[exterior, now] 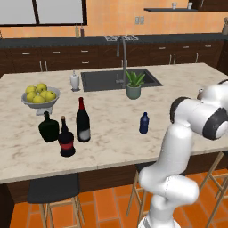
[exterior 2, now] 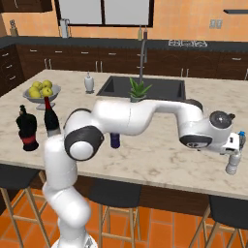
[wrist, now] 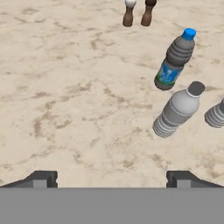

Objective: Move the plastic bottles in the middle to the plastics group, and the glass bottles in the middle to the glass group.

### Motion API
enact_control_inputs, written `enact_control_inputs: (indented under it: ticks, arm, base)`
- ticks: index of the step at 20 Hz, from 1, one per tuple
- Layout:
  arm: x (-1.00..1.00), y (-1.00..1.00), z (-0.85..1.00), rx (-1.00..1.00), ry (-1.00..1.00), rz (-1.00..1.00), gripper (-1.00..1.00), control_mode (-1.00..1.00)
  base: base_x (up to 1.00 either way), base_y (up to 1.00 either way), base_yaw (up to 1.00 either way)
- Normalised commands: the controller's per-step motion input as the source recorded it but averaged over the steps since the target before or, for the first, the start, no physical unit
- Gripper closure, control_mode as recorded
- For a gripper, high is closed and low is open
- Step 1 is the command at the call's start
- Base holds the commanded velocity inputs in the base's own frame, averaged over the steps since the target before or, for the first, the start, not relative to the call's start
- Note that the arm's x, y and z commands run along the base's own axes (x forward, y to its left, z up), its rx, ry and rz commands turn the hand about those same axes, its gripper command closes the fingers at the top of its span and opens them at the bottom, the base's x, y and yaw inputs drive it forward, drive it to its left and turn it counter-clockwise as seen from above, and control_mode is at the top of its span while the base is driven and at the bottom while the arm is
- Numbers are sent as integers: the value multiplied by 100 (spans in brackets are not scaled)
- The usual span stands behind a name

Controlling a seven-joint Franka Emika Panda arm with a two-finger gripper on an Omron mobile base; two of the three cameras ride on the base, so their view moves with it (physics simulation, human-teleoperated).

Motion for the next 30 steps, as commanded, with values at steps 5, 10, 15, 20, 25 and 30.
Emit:
enact_control_inputs:
  ticks: [5, 10, 15, 20, 25, 30]
  arm:
    - [-14, 100, 14, 0, 16, 17, -100, -100]
    - [-2, 100, 26, -4, 26, 35, -100, -100]
    - [0, 100, 15, -4, 14, 37, -100, -100]
    - [0, 100, 0, -1, -19, 22, -100, -100]
    - [7, 100, 17, -4, -29, 3, -100, -100]
    - [42, 100, 40, -5, -16, -2, -100, -100]
  base:
    - [0, 0, 0]
    - [0, 0, 0]
    - [0, 0, 0]
    - [0, 0, 0]
    - [0, 0, 0]
    - [0, 0, 0]
